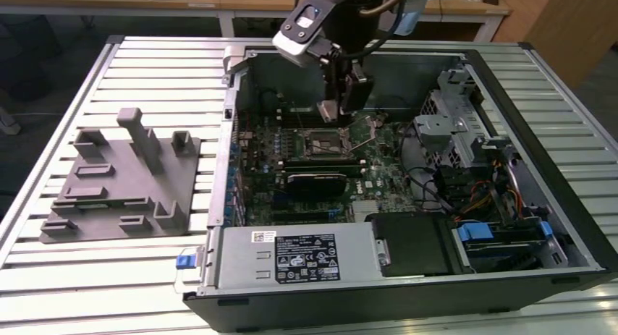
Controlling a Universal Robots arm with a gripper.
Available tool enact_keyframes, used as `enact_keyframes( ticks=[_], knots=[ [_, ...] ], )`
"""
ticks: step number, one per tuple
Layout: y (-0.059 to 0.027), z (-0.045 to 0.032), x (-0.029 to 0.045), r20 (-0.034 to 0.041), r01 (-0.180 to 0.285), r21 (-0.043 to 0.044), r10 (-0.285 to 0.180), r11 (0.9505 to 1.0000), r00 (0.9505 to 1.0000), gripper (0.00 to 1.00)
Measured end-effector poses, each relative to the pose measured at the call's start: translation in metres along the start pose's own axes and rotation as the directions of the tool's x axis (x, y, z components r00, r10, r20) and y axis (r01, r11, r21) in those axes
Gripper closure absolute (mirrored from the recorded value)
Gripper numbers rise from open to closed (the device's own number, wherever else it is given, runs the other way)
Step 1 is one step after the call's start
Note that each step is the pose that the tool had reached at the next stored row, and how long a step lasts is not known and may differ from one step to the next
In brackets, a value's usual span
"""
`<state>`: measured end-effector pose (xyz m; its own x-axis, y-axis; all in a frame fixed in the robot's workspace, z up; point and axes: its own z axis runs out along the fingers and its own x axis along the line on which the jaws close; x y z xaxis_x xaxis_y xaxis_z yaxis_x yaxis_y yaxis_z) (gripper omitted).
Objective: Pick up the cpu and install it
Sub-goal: 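Place the cpu into insertion slot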
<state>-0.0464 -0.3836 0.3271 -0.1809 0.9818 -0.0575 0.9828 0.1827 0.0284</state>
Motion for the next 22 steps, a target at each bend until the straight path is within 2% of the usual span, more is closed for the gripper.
enact_keyframes(
  ticks=[5, 11, 14, 17, 22],
  knots=[
    [-0.0014, 0.0069, 0.0008, 0.0052, -0.056, -0.0019, 0.056, 0.9985, 0.9984, 0.46],
    [-0.0003, 0.0173, 0.0104, 0.0059, -0.077, -0.0008, 0.077, 0.9970, 0.9970, 0.46],
    [-0.0004, 0.0226, 0.0113, 0.0068, -0.106, 0.0008, 0.106, 0.9944, 0.9944, 0.46],
    [-0.0006, 0.0277, 0.0116, 0.0085, -0.149, 0.0032, 0.149, 0.9888, 0.9887, 0.46],
    [-0.0007, 0.0347, 0.0122, 0.0116, -0.229, 0.0073, 0.228, 0.9735, 0.9735, 0.46]
  ],
)
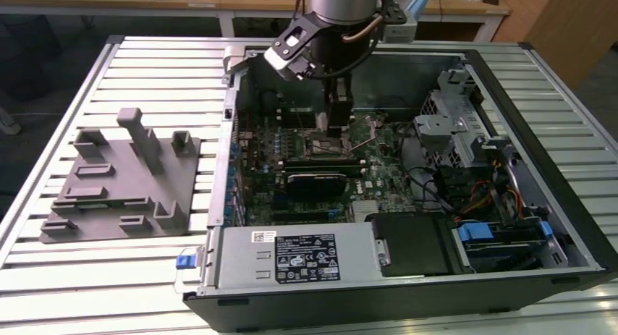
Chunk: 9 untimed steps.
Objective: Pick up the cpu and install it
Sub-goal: 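Place the cpu into insertion slot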
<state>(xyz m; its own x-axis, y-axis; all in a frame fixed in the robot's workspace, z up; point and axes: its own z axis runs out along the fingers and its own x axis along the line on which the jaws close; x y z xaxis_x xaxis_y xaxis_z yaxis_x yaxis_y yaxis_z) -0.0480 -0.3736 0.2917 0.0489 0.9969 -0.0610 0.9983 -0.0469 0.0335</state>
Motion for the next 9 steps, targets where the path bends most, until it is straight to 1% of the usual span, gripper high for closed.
enact_keyframes(
  ticks=[4, 9],
  knots=[
    [-0.0003, 0.0034, 0.0048, 0.0004, -0.009, 0.0007, 0.009, 1.0000, 1.0000, 0.46],
    [-0.0007, 0.0112, 0.0083, 0.0005, -0.010, 0.0007, 0.010, 0.9999, 0.9999, 0.46]
  ],
)
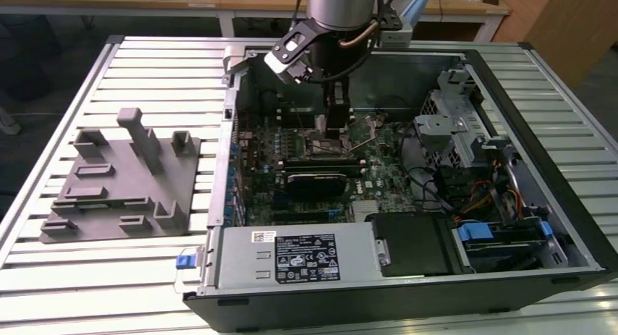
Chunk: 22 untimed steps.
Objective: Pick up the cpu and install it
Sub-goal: 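Place the cpu into insertion slot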
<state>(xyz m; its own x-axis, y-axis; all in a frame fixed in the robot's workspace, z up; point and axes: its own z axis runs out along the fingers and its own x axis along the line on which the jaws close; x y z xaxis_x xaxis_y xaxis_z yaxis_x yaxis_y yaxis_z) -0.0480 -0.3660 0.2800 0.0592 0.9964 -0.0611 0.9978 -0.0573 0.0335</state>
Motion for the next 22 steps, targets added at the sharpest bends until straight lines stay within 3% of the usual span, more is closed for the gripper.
enact_keyframes(
  ticks=[6, 22],
  knots=[
    [-0.0005, 0.0085, 0.0037, 0.0004, -0.008, 0.0004, 0.008, 1.0000, 1.0000, 0.46],
    [-0.0020, 0.0318, 0.0140, 0.0039, -0.105, 0.0054, 0.105, 0.9944, 0.9945, 0.46]
  ],
)
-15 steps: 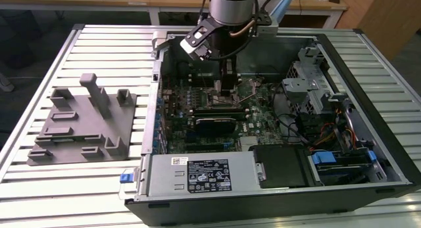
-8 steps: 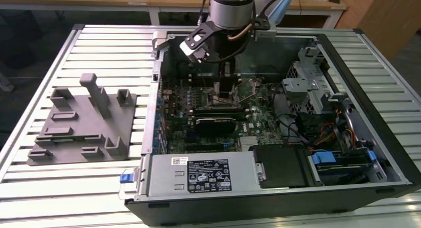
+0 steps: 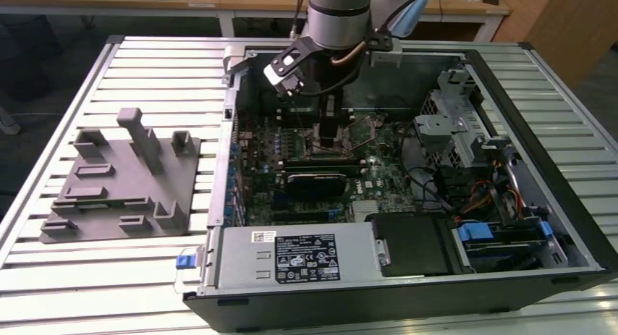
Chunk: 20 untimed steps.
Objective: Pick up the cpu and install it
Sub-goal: 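Place the cpu into insertion slot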
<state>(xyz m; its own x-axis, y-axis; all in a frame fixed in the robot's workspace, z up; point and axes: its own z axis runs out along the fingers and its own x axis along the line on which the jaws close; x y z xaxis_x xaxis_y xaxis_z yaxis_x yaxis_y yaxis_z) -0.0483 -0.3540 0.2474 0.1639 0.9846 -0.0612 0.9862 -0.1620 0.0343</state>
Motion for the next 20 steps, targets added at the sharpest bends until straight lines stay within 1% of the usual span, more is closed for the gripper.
enact_keyframes(
  ticks=[4, 8, 11, 13, 17, 18, 20],
  knots=[
    [-0.0008, 0.0055, 0.0038, 0.0000, -0.007, 0.0004, 0.007, 1.0000, 1.0000, 0.46],
    [-0.0012, 0.0114, 0.0056, 0.0001, -0.009, 0.0004, 0.009, 1.0000, 1.0000, 0.46],
    [-0.0019, 0.0160, 0.0101, 0.0003, -0.008, 0.0006, 0.008, 1.0000, 1.0000, 0.46],
    [-0.0020, 0.0169, 0.0130, -0.0001, -0.006, 0.0002, 0.006, 1.0000, 1.0000, 0.46],
    [-0.0021, 0.0168, 0.0136, -0.0002, 0.011, -0.0008, -0.011, 0.9999, 0.9999, 0.46],
    [-0.0021, 0.0168, 0.0137, -0.0005, 0.019, -0.0014, -0.019, 0.9998, 0.9998, 0.46],
    [-0.0020, 0.0169, 0.0137, -0.0015, 0.048, -0.0031, -0.048, 0.9988, 0.9988, 0.46]
  ],
)
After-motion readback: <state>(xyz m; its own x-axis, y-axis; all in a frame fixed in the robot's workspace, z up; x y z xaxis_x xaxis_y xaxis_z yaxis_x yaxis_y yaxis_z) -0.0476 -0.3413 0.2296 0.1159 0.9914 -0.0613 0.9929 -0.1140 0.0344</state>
